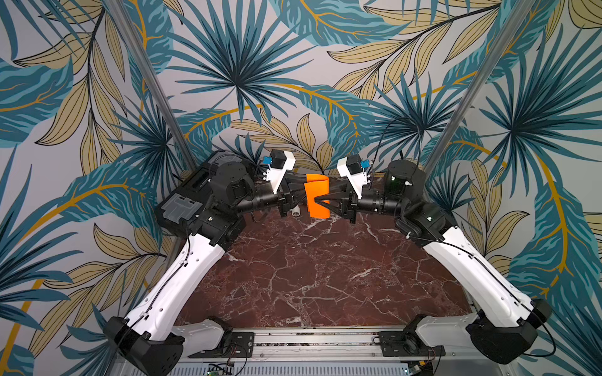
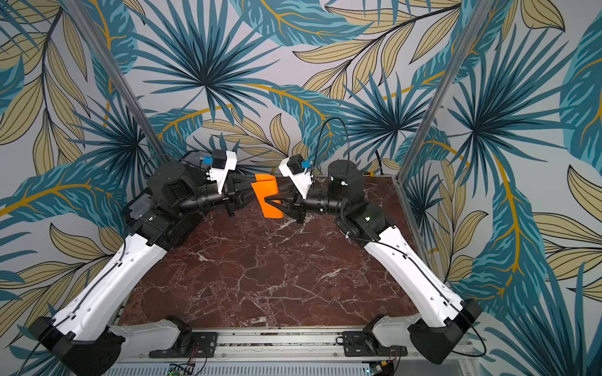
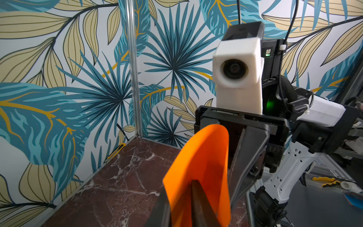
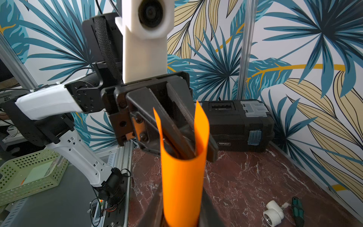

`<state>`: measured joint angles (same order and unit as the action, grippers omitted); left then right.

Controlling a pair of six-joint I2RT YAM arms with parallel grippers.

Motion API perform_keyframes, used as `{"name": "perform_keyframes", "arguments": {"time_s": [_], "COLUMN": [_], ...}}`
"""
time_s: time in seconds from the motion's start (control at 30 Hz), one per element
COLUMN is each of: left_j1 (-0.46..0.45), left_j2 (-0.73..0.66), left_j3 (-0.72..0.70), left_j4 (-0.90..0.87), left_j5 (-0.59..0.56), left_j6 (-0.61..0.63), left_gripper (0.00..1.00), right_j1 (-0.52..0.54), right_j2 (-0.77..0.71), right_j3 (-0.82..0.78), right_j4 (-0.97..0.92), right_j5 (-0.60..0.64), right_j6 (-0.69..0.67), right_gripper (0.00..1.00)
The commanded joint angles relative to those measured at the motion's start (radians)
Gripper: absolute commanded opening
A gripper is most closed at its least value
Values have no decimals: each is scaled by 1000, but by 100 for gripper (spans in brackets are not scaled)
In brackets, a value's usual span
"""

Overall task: Fold the square paper along the opposite sides
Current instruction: Fold the paper.

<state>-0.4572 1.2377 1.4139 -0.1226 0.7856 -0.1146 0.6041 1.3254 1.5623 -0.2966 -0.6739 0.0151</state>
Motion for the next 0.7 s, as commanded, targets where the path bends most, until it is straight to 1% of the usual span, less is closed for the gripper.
{"name": "perform_keyframes", "arguments": {"time_s": [0.0, 0.23, 0.53, 0.6, 0.63, 0.67], "left_j1": [4, 5, 5, 5, 5, 5], "left_j2": [-23, -24, -27, -36, -47, -58], "left_j3": [-15, -23, -34, -40, -46, -52], "left_j4": [26, 32, 27, 8, -6, -21], "left_j5": [-39, -27, -24, -43, -61, -82], "left_j6": [3, 1, 7, 25, 40, 57], "left_gripper": [22, 17, 16, 20, 25, 33], "right_j1": [6, 5, 5, 6, 6, 6], "right_j2": [-31, -38, -44, -51, -57, -63], "right_j3": [-20, -27, -39, -40, -44, -46], "right_j4": [18, 35, 70, 69, 69, 66], "right_j5": [-1, 7, 8, 17, 26, 35], "right_j6": [-1, 3, 11, 5, 0, -7], "right_gripper": [26, 26, 26, 26, 26, 26]}}
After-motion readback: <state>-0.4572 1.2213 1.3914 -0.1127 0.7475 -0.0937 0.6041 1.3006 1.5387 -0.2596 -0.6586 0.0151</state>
